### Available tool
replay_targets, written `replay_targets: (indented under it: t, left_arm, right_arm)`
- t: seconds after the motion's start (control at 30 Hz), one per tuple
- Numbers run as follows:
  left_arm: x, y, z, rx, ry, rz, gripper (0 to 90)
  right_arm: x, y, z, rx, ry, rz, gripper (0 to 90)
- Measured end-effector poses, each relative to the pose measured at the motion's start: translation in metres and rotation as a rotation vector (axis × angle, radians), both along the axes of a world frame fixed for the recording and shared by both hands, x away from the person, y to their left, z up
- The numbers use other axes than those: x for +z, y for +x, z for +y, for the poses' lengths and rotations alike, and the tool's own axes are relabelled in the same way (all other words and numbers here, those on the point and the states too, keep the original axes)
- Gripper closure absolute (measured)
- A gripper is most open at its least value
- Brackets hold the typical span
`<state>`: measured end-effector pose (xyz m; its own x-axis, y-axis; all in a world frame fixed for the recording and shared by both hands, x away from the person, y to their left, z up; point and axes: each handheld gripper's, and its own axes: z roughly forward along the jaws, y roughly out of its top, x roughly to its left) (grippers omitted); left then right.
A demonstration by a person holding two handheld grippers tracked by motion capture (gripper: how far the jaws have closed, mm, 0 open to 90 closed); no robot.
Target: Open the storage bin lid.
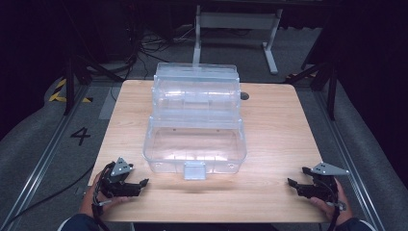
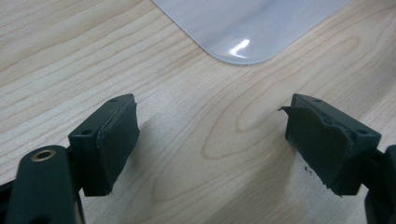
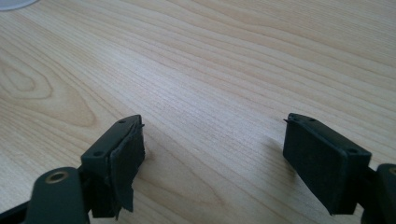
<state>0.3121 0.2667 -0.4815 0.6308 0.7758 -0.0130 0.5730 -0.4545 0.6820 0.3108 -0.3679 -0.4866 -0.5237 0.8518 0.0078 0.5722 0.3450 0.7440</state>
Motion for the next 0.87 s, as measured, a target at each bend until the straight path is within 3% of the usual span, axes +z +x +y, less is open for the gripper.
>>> replay_targets:
  t: [0.23,0.87]
  left_arm:
    - [-0.0004,0.0047,-0.001,0.006,0.009,-0.019,15.3]
    - [-0.0005,0.0093,-0.0046,0.05,0.001,-0.005,14.9]
  right_arm:
    - [0.0,-0.0002,0.0002,-0.002,0.0,0.0,20.6]
    - [-0.0001,0.0005,0.0003,-0.002,0.0,0.002,20.0]
